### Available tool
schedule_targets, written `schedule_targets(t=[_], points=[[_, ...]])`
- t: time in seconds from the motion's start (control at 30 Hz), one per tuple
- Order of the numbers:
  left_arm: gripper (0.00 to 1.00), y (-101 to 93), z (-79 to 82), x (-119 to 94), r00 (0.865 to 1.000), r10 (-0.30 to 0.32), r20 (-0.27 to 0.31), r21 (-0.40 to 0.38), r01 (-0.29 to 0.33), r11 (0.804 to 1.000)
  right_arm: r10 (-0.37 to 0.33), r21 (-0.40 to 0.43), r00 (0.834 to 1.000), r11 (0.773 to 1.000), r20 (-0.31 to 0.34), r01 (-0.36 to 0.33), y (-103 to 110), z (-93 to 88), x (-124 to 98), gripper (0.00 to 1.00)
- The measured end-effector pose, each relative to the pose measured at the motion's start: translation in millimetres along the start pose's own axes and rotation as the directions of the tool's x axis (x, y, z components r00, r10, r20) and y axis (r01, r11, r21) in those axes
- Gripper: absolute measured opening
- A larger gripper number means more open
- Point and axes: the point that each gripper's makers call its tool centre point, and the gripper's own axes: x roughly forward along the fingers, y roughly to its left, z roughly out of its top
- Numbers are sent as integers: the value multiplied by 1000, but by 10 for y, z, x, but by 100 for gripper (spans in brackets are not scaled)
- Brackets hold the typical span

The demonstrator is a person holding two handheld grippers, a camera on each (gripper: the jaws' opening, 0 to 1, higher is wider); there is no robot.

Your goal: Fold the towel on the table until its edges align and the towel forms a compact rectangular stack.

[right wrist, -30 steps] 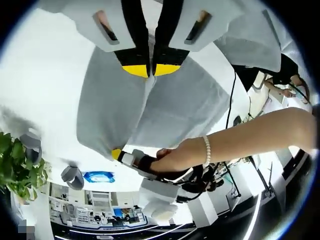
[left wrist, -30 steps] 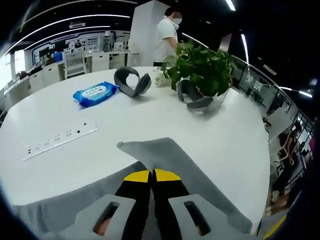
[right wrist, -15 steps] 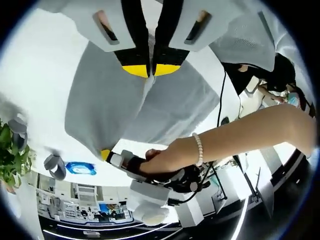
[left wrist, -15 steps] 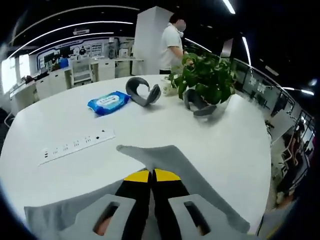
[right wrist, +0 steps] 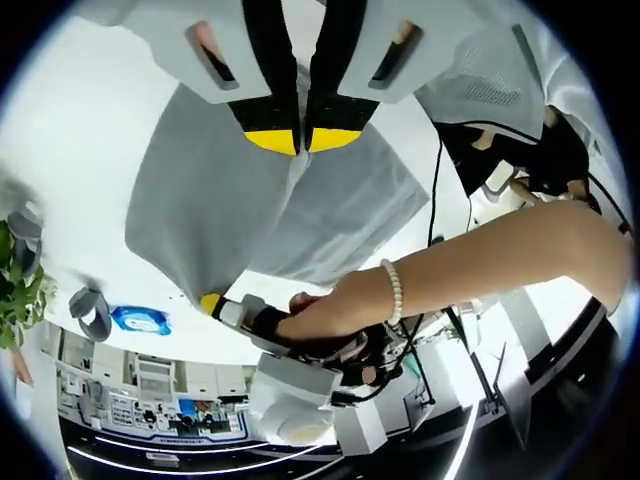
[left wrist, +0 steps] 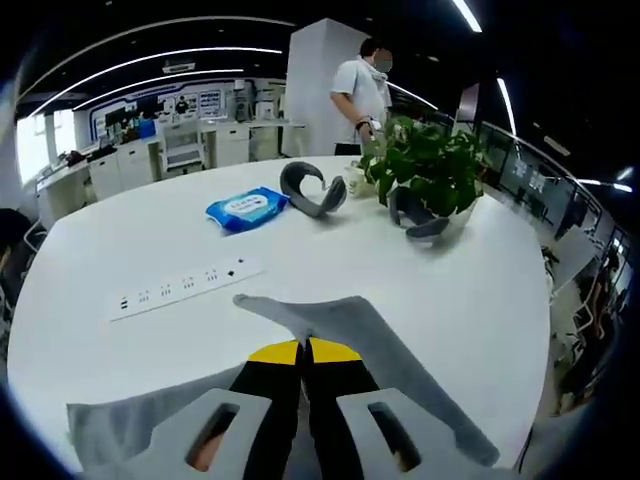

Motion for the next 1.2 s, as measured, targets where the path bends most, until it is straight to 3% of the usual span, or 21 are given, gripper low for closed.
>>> schedule_targets(t=[0.43,0.73,1.2], points=[[1,223,-21,-135,1000,28,7,-53,-28,998,23,-35,1000,999,12,-22,153,112,33,0],[1,354,-48,-193,998,69,3,-18,-69,997,50,-74,999,996,17,-49,289,242,98,0],[1,592,-188,-339,995,99,-12,-46,-99,994,90,-115,996,989,8,-88,482,325,205,0]])
